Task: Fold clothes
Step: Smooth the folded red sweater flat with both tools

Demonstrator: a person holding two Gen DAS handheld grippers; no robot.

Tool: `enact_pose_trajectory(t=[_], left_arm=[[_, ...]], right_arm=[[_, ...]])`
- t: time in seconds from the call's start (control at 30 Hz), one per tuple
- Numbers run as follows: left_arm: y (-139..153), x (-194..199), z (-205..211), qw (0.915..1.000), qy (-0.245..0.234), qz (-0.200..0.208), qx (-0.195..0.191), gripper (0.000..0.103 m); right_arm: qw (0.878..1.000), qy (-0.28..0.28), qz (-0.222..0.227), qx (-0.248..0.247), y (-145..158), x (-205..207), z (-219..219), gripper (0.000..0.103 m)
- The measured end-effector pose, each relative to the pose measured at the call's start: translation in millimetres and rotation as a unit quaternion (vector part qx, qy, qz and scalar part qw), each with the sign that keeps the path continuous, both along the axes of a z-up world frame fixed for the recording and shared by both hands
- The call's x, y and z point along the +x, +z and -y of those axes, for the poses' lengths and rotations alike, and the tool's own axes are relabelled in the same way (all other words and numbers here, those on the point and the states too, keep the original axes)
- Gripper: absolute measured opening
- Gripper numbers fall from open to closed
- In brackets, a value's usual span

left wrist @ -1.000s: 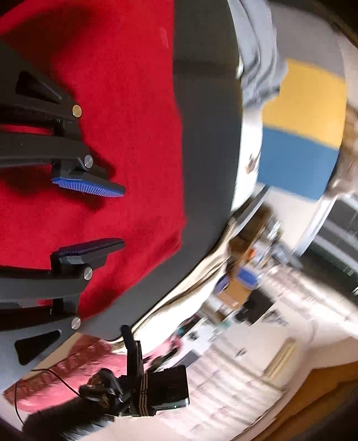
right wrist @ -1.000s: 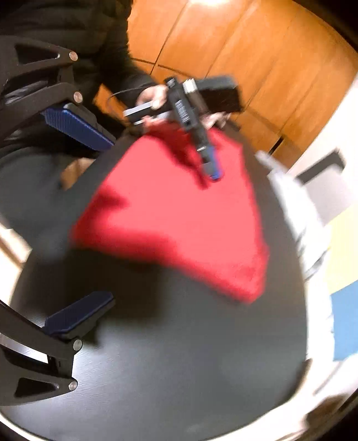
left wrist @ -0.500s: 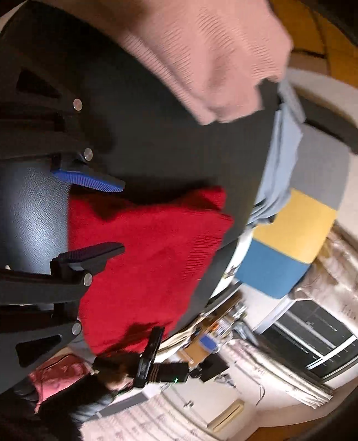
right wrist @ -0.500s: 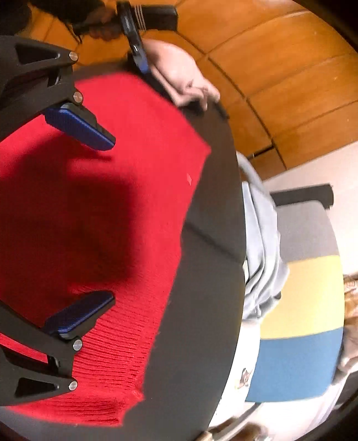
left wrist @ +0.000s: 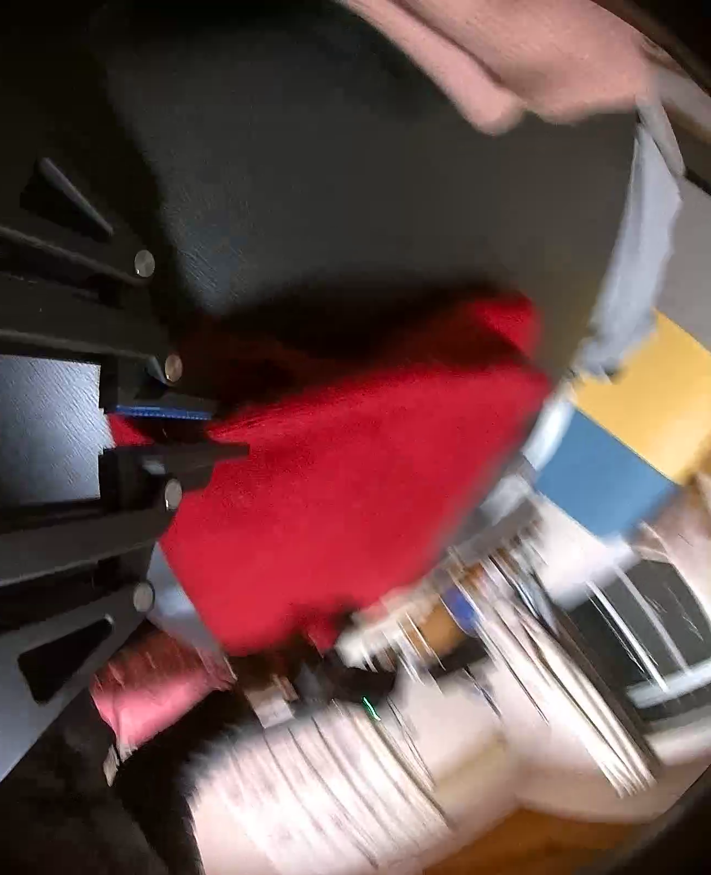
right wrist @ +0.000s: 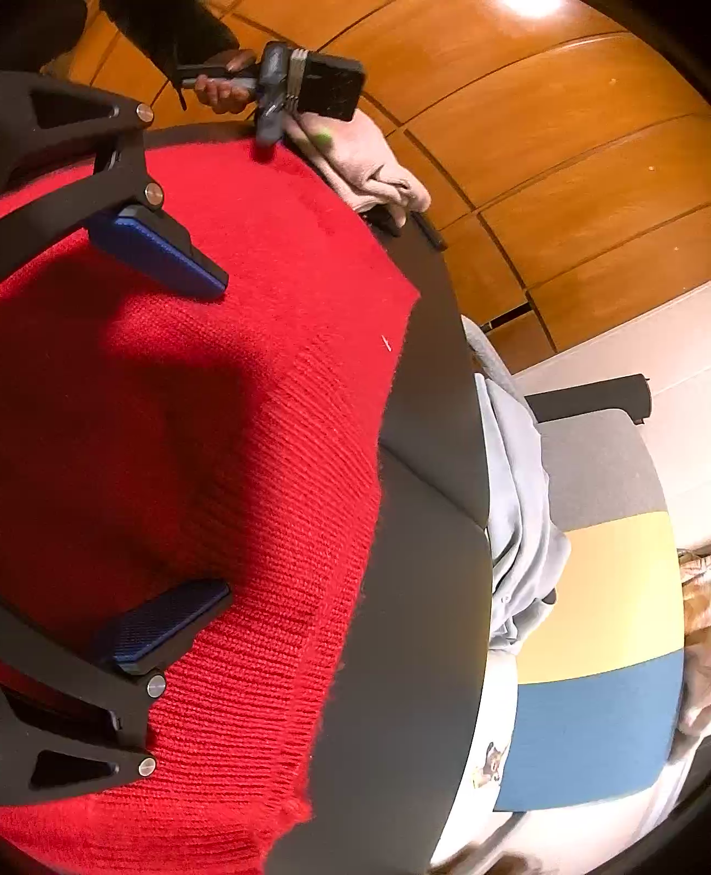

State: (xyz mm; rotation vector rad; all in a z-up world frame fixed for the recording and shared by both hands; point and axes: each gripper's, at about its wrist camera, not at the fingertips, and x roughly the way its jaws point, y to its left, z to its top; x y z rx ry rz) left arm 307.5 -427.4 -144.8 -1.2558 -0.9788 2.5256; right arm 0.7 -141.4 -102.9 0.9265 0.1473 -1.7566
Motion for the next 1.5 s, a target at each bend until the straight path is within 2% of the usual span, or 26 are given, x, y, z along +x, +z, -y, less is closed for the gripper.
enact_pose_trajectory(t=[0.07, 0.17, 0.3, 0.33, 0.37, 0.47, 0.57, 0.63, 0.7, 0.77, 0.87, 0.93, 1.03, 1.1, 1.17, 1.23, 1.27, 1.3, 1.33, 1.4, 1.43, 1.5], left_arm=[[-2.3, 20.7, -3.0, 0.9998, 0.005, -0.004, 0.018, 0.004], [-3.7, 44.0, -11.0, 0.9997, 0.019, 0.005, 0.014, 0.004], [-1.3, 47.2, -12.7, 0.9986, 0.044, 0.001, 0.030, 0.005], [0.4, 44.5, -10.9, 0.9980, 0.052, -0.002, 0.036, 0.007], [2.1, 41.8, -9.0, 0.9972, 0.061, -0.004, 0.042, 0.017], [15.6, 32.0, 8.0, 0.9939, 0.099, -0.025, 0.042, 0.030], [27.2, 4.7, 20.0, 0.9905, 0.136, -0.014, -0.007, 0.035], [38.1, -17.1, 18.7, 0.9909, 0.130, -0.030, -0.015, 0.035], [52.0, -44.5, 8.4, 0.9926, 0.105, -0.058, -0.020, 0.035], [62.4, -75.7, -5.7, 0.9921, 0.085, -0.070, -0.060, 0.035], [57.2, -113.8, -19.7, 0.9912, 0.073, -0.056, -0.095, 0.035], [53.4, -138.8, -28.8, 0.9897, 0.065, -0.045, -0.119, 0.035], [27.8, -158.3, -29.5, 0.9775, 0.094, 0.021, -0.188, 0.032], [19.8, -155.9, -25.4, 0.9755, 0.117, 0.006, -0.186, 0.031], [19.1, -154.3, -20.6, 0.9709, 0.145, 0.011, -0.190, 0.027], [19.1, -159.7, -28.6, 0.9572, 0.163, 0.015, -0.239, 0.026], [19.2, -163.5, -31.6, 0.9531, 0.168, 0.019, -0.251, 0.026], [19.6, -166.4, -31.8, 0.9523, 0.170, 0.022, -0.252, 0.026], [21.0, -167.6, -29.3, 0.9552, 0.172, 0.023, -0.240, 0.026], [24.1, -154.0, -20.2, 0.9666, 0.174, 0.003, -0.188, 0.027], [25.6, -147.1, -15.7, 0.9711, 0.175, -0.007, -0.162, 0.032], [27.2, -125.1, 1.7, 0.9752, 0.181, -0.014, -0.127, 0.034]], right_arm=[[1.000, 0.001, 0.006, -0.008, -0.2, -1.5, -2.9, 0.103], [1.000, 0.003, 0.014, -0.018, -0.5, -3.4, -5.1, 0.103], [0.999, 0.006, 0.019, -0.026, -0.7, -4.0, -6.2, 0.103], [0.999, 0.006, 0.019, -0.027, -0.7, -3.9, -6.3, 0.103], [0.999, 0.006, 0.019, -0.027, -0.6, -3.8, -6.4, 0.103], [0.999, 0.005, 0.017, -0.026, -0.4, -3.6, -6.3, 0.103], [1.000, 0.002, 0.008, -0.018, 0.4, -0.8, -4.0, 0.103], [1.000, 0.000, -0.002, -0.008, 1.3, 2.2, -1.7, 0.103], [1.000, -0.007, -0.014, 0.009, 5.4, 6.7, 1.6, 0.103], [0.999, -0.012, -0.032, 0.012, 15.5, 9.7, 0.9, 0.103], [0.997, -0.023, -0.066, 0.014, 31.6, 11.3, -2.9, 0.103], [0.993, -0.043, -0.104, 0.038, 36.2, 6.0, -6.2, 0.103], [0.986, -0.076, -0.121, 0.082, 24.0, -13.7, -14.6, 0.103], [0.983, -0.099, -0.105, 0.114, 2.2, -32.4, -20.9, 0.103], [0.989, -0.105, -0.048, 0.094, -12.5, -51.0, -29.6, 0.103], [0.990, -0.111, -0.036, 0.081, -13.4, -57.6, -31.8, 0.103], [0.990, -0.111, -0.037, 0.081, -13.6, -58.1, -31.0, 0.103], [0.990, -0.112, -0.038, 0.081, -13.8, -58.7, -30.2, 0.103], [0.990, -0.113, -0.040, 0.081, -13.9, -59.3, -29.4, 0.103], [0.989, -0.114, -0.042, 0.081, -14.2, -60.4, -27.8, 0.103], [0.989, -0.115, -0.043, 0.081, -14.4, -61.0, -27.1, 0.103], [0.990, -0.115, -0.040, 0.073, -13.8, -62.6, -29.3, 0.103]])
